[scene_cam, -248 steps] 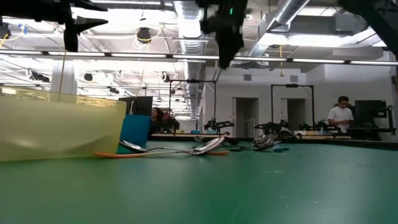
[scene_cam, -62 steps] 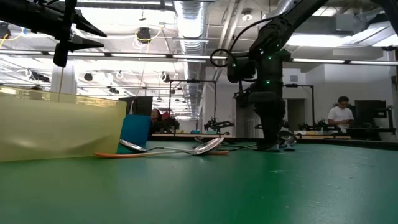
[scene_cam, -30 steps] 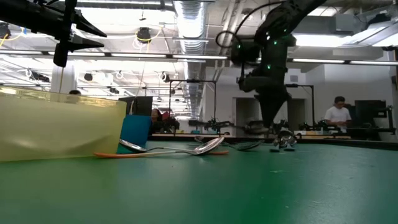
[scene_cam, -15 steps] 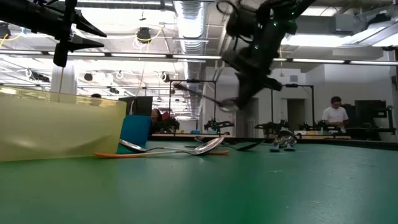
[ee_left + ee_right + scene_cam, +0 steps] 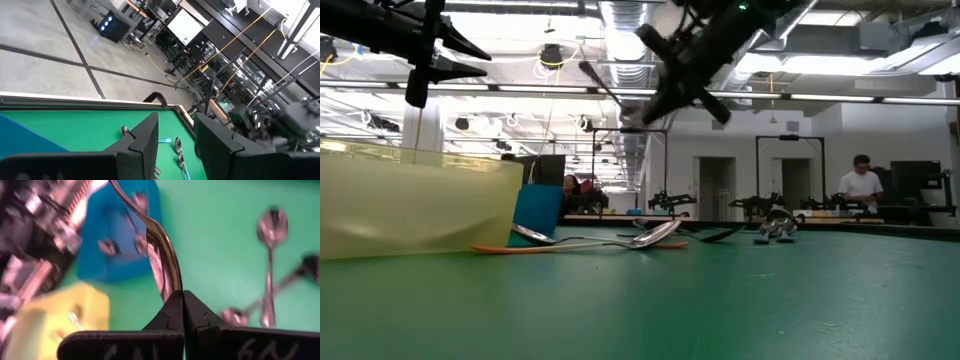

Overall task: Sort silverware by color (type)
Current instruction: Put the black spoon into the dark blue bin

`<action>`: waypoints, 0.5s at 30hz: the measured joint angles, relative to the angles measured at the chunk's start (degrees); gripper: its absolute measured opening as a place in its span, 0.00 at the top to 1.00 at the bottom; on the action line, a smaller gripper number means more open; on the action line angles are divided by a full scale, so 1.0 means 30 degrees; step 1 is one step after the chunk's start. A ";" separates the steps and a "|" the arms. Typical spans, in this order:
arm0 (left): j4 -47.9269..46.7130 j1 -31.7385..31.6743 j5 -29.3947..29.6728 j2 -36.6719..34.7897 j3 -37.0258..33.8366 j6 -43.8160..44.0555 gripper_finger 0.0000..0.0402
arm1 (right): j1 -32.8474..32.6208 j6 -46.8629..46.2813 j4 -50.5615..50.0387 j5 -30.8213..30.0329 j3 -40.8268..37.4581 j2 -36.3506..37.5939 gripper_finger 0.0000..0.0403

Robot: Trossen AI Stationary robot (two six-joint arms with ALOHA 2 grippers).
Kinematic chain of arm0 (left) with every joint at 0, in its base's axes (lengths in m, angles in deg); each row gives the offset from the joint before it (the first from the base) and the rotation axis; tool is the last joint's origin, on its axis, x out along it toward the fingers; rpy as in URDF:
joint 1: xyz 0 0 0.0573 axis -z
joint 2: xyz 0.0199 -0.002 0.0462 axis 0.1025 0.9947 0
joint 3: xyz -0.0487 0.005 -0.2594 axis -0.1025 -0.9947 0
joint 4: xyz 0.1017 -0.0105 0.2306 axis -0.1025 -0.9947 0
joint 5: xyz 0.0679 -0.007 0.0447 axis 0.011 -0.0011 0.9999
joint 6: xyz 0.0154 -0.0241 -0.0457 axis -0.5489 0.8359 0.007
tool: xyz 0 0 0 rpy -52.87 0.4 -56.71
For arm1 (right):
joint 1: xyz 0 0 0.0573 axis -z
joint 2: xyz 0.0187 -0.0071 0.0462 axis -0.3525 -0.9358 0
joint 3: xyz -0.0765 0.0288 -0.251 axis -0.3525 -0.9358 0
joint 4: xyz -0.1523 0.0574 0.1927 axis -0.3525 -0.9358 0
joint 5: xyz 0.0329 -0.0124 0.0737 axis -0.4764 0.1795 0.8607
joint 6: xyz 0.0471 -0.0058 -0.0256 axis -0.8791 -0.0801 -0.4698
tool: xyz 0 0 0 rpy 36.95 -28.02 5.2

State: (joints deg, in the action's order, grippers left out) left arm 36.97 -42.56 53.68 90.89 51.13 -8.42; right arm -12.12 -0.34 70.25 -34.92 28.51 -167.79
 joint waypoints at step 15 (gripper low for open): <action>0.0019 0.0000 -0.0015 -0.0003 -0.0007 0.0005 0.73 | 0.1094 0.1636 -0.2590 -0.1187 1.0472 -0.6668 1.00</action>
State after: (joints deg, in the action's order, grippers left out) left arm 37.03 -42.56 53.64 90.88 51.11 -8.40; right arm -8.84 4.57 62.48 -38.48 59.92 -187.79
